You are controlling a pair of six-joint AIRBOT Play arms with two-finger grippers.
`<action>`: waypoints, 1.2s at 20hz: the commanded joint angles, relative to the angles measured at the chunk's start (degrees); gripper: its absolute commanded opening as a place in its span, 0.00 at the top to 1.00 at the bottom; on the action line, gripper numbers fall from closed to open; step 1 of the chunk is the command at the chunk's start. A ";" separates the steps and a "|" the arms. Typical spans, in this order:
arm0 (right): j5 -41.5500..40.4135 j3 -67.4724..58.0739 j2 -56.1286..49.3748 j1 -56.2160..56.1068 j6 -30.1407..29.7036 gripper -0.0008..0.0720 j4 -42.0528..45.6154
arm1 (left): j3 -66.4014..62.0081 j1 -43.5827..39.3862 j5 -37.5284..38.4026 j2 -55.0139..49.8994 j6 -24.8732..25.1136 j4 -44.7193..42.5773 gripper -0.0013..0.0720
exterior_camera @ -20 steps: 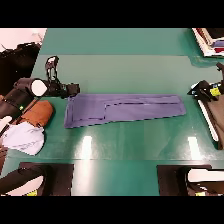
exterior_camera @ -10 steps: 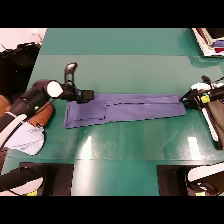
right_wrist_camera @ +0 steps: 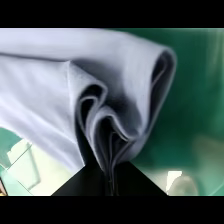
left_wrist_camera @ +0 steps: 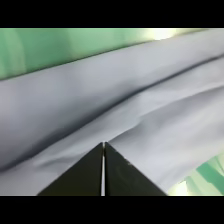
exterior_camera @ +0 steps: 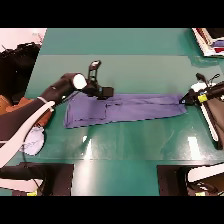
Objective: Fold the shirts.
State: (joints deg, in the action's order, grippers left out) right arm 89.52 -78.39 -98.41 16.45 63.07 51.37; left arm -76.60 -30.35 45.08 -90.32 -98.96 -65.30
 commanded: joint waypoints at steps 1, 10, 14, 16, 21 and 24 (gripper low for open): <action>0.48 -0.07 7.21 -0.15 -0.57 0.97 -7.89 | -8.00 -3.45 1.40 -7.82 1.97 1.73 0.95; -1.88 -3.69 23.28 -8.52 3.17 0.97 -21.44 | -16.37 -6.45 2.60 -17.64 1.99 6.80 0.95; -4.79 -7.91 23.19 -17.53 4.00 0.97 -21.44 | -16.37 -6.43 1.90 -17.66 2.36 7.87 0.95; -6.23 -8.96 23.19 -21.57 4.00 0.97 -21.42 | -16.37 -6.05 2.47 -17.49 4.07 7.78 0.95; -12.28 -9.05 21.66 -33.27 4.00 0.97 -21.53 | -16.37 1.29 5.75 -9.77 3.85 1.14 0.95; -22.12 -9.05 18.53 -44.26 3.98 0.97 -21.92 | -16.37 9.31 10.03 -0.35 3.93 -5.51 0.95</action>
State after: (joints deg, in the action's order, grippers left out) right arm 75.90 -87.26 -77.71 -18.98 66.98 29.89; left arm -92.92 -27.00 51.37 -97.51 -95.20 -64.60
